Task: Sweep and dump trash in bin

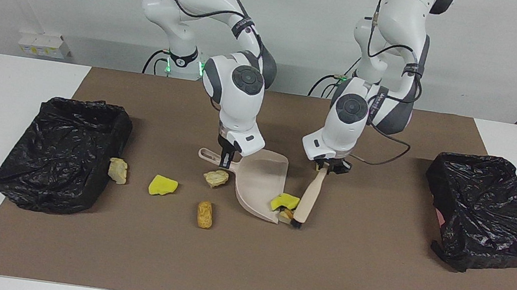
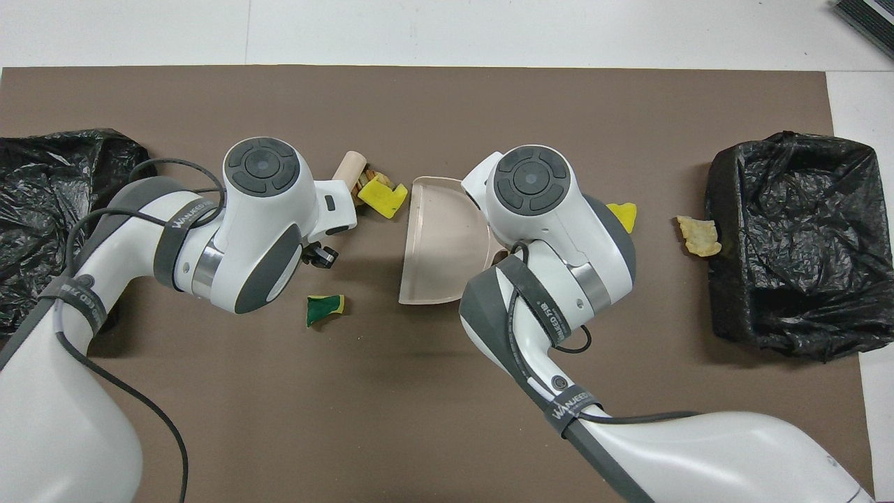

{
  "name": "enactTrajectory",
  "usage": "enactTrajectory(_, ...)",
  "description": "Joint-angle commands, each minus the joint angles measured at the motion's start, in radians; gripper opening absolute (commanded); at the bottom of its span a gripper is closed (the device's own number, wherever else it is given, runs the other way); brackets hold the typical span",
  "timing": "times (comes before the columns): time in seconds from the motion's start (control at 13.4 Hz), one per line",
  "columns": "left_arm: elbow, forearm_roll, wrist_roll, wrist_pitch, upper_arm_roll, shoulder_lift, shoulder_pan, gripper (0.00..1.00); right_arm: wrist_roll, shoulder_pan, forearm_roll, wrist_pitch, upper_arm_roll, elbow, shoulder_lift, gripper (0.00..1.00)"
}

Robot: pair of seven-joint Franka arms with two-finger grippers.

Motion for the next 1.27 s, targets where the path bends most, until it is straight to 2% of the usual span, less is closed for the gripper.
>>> enactTrajectory(0.0, -0.036, -0.086, -0.012, -0.024, 0.01, -0.056, -0.034, 0.0, 0.016, -0.001, -0.012, 0.014, 0.008, -0.026, -0.003, 0.0)
enactTrajectory(0.15, -0.036, -0.168, -0.026, -0.069, 0.013, -0.103, -0.023, 0.0, 0.013, -0.014, 0.002, 0.025, 0.009, -0.041, -0.006, 0.0)
enactTrajectory(0.22, -0.036, -0.17, -0.094, -0.095, 0.016, -0.117, -0.012, 0.0, 0.011, -0.014, 0.003, 0.025, 0.009, -0.041, -0.006, 0.0)
enactTrajectory(0.6, -0.059, -0.123, -0.64, -0.297, 0.019, -0.168, 0.0, 0.0, 0.002, 0.002, -0.013, -0.027, 0.011, -0.029, -0.009, 0.0)
enactTrajectory(0.75, -0.18, -0.123, -0.813, -0.305, 0.019, -0.241, 0.0, 0.0, 0.006, 0.039, -0.041, -0.035, 0.008, -0.028, -0.012, 0.0)
enactTrajectory(0.9, -0.335, -0.079, -0.86, -0.296, 0.019, -0.338, -0.001, 0.0, 0.013, 0.048, -0.078, -0.035, 0.011, -0.031, -0.019, 0.0)
enactTrajectory(1.05, -0.404, -0.061, -0.927, -0.281, 0.019, -0.383, -0.008, 0.0, -0.013, 0.036, -0.079, -0.02, 0.011, -0.038, -0.021, 0.0)
enactTrajectory(1.2, -0.475, -0.061, -0.946, -0.194, 0.013, -0.418, -0.018, 0.0, -0.111, 0.03, -0.078, 0.014, 0.011, -0.046, -0.019, 0.0)
